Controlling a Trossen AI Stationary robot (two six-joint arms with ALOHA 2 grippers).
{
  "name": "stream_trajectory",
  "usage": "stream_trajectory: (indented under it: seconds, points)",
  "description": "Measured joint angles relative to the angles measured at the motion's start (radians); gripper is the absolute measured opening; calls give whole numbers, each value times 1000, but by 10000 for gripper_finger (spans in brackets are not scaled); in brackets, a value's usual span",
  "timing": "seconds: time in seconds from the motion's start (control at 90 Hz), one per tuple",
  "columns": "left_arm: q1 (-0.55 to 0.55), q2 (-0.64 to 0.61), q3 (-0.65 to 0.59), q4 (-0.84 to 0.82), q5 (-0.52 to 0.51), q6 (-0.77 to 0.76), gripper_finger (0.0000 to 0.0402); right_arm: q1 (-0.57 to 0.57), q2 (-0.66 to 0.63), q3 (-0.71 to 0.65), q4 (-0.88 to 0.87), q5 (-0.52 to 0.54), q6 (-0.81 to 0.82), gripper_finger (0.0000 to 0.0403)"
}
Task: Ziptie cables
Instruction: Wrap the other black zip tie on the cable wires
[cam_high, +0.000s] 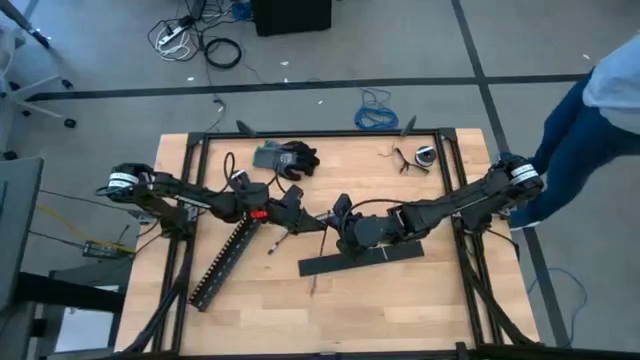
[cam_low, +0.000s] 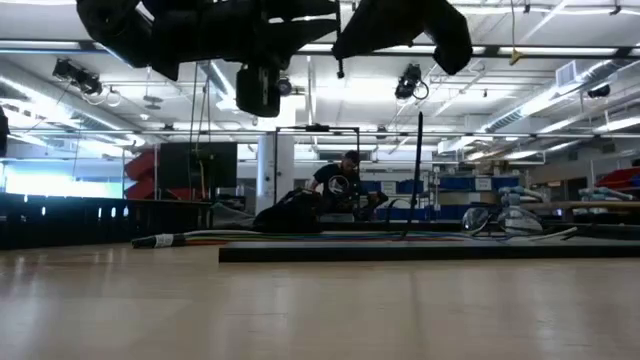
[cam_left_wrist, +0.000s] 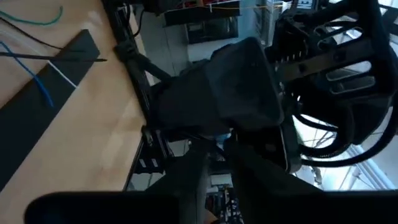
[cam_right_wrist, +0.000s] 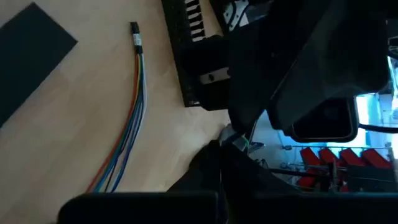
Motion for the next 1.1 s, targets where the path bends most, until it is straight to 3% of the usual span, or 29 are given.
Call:
stream_trajectory:
  seconds: [0.2, 0.489, 1.1]
  points:
    - [0, 0, 2, -3, 9, 1, 58, 0, 0, 0, 17, 75, -17, 0]
    - [0, 0, 2, -6, 9, 2, 58, 4, 0, 0, 17, 101, -8, 0]
    - [0, 1, 2, -8, 3, 79, 46, 2, 0, 0, 19, 88, 12, 0]
